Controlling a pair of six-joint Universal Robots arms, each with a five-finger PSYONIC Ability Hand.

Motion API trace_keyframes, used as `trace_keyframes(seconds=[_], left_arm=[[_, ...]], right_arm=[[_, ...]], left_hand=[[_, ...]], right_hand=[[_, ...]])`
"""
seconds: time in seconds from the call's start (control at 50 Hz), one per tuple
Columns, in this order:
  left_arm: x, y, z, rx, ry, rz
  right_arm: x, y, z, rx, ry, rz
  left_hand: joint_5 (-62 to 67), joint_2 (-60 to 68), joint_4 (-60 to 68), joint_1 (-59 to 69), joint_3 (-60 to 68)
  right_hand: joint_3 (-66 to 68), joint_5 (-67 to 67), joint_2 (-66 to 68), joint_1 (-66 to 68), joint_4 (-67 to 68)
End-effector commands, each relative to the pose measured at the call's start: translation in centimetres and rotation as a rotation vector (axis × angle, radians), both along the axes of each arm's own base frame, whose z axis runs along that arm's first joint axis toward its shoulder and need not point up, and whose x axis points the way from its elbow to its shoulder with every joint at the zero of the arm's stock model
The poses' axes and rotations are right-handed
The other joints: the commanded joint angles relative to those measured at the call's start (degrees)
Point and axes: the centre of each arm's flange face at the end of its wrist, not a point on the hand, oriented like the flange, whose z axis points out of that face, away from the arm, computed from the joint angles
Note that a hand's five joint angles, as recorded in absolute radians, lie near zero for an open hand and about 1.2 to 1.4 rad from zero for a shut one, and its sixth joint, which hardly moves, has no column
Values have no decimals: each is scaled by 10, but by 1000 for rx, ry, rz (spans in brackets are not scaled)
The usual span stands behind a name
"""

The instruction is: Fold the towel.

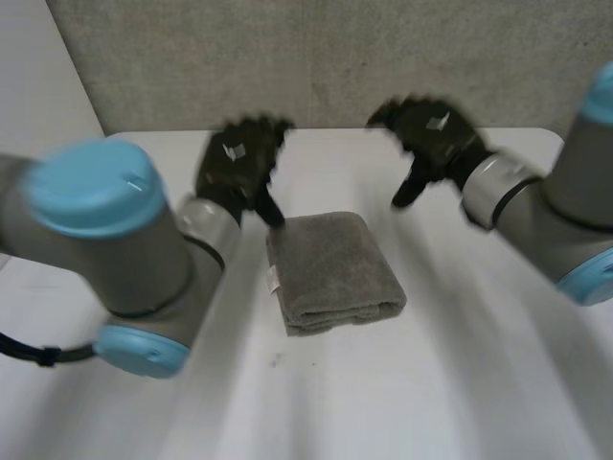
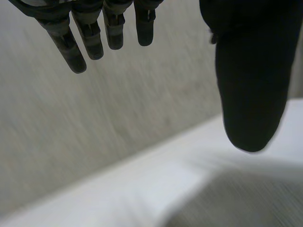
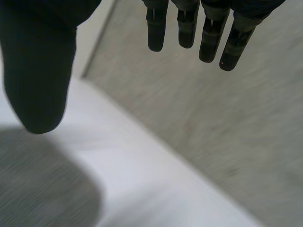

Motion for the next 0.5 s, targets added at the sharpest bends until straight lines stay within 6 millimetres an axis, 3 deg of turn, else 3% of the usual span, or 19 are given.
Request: trace_keyframes(seconds=[0.02,0.04,0.08,0.14,0.5], left_arm=[[54,5,80,-176,-17,232],[54,5,80,-176,-17,233],[74,11,83,-137,-43,331],[80,20,79,-92,-81,334],[82,34,71,18,-81,240]], right_arm=[[-42,-1,69,-134,-137,-220],[-42,-1,69,-134,-138,-220],[-57,8,78,-123,-136,-297],[-66,16,76,-76,-115,-354],[-67,28,54,14,-55,-369]], left_hand=[[-1,6,6,3,7],[-1,6,6,2,7],[-15,-8,-8,-11,-7],[-16,-9,-9,-13,-9],[-16,-9,-9,-13,-9]], right_hand=[[-23,-33,-37,-41,-34],[-23,-33,-37,-41,-34],[-23,-33,-37,-41,-34],[-23,-33,-37,-41,-34],[-23,-33,-37,-41,-34]])
